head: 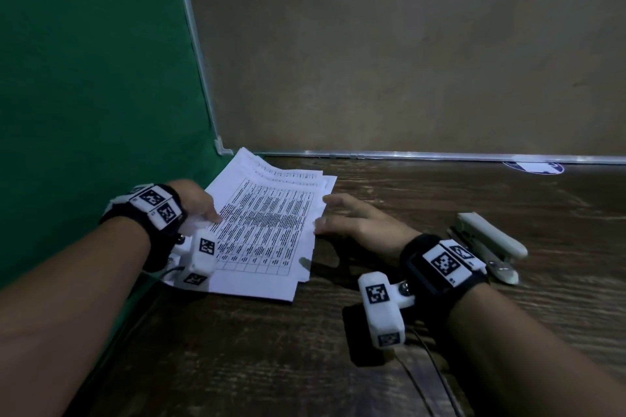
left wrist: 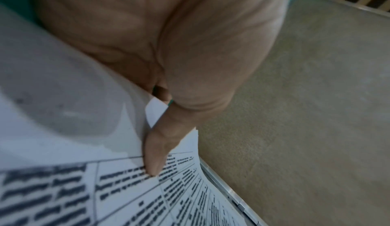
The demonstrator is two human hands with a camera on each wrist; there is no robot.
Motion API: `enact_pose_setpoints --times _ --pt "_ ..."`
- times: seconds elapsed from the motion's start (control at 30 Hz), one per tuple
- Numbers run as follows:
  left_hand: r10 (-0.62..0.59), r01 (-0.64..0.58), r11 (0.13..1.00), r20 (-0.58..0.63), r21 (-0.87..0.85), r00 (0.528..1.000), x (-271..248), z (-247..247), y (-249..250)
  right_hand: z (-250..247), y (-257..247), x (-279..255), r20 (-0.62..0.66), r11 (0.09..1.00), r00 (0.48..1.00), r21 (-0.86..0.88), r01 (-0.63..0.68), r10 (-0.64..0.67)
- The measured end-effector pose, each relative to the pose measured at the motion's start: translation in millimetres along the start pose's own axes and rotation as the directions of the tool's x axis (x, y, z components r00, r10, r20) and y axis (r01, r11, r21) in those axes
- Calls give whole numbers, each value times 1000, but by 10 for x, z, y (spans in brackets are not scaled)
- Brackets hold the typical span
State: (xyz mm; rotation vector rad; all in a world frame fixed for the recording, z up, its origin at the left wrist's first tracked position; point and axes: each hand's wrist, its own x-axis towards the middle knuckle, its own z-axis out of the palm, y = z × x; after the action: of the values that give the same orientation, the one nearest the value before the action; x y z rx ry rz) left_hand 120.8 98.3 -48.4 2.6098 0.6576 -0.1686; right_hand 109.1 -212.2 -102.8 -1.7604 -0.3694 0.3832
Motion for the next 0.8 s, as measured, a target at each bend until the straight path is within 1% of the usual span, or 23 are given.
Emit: enact_pose_setpoints --times 0.07,0.1,0.17,0.2,0.27,0.33,0.37,0.4,0.43,0.47,0.53,0.57,0.6,0.63,0.67,0.7,0.77,0.8 --pt "44 -49 990 -45 -131 998 -109 -38 -20 -14 45 20 -73 998 997 50 31 -27" --pt "81 -94 975 -70 -199 994 -160 -50 -21 -27 60 13 -126 994 991 94 49 -37" --pt "170 -205 932 -139 -299 976 -300 -70 -25 -71 75 -12 -245 975 969 206 77 -25" --pt "222 -276 898 -189 -343 957 -368 -77 -28 -110 94 -18 -297 958 955 274 82 3" --pt "323 -417 796 -275 -438 906 -551 -100 -4 -170 109 -34 -349 910 935 404 90 63" --pt "395 -519 684 -338 -513 854 -723 -126 43 -216 90 -48 -348 885 934 457 91 84" --pt "417 -549 627 -358 -552 836 -806 -139 83 -220 36 -82 -345 882 937 457 113 59" --pt "442 -569 579 -362 -584 821 -882 -150 136 -226 -36 -119 -351 877 936 452 164 6" --pt "468 -579 539 -354 -612 810 -967 -154 200 -241 -121 -168 -375 861 925 450 238 -60" --pt "488 -578 502 -341 -643 803 -1028 -150 256 -257 -232 -229 -404 834 904 444 327 -139" --pt "521 -559 435 -309 -706 795 -1107 -115 360 -328 -468 -355 -475 806 838 367 464 -267" --pt "536 -547 409 -293 -730 792 -1132 -97 400 -366 -590 -430 -499 807 803 296 511 -325" --pt "551 -542 397 -280 -741 786 -1150 -78 435 -406 -691 -488 -505 812 780 233 536 -370" --pt "560 -544 396 -275 -740 782 -1169 -64 474 -443 -791 -548 -492 819 769 176 546 -407" --pt "561 -552 381 -289 -742 776 -1171 -52 518 -473 -881 -594 -475 826 762 119 551 -440" --pt "543 -557 337 -326 -759 774 -1167 -44 560 -489 -970 -642 -462 831 754 61 553 -467" --pt "452 -568 214 -435 -795 779 -1208 -53 659 -465 -1129 -728 -470 821 714 -41 569 -519" --pt "398 -596 181 -496 -782 772 -1223 -61 697 -439 -1190 -757 -481 808 686 -87 582 -546"
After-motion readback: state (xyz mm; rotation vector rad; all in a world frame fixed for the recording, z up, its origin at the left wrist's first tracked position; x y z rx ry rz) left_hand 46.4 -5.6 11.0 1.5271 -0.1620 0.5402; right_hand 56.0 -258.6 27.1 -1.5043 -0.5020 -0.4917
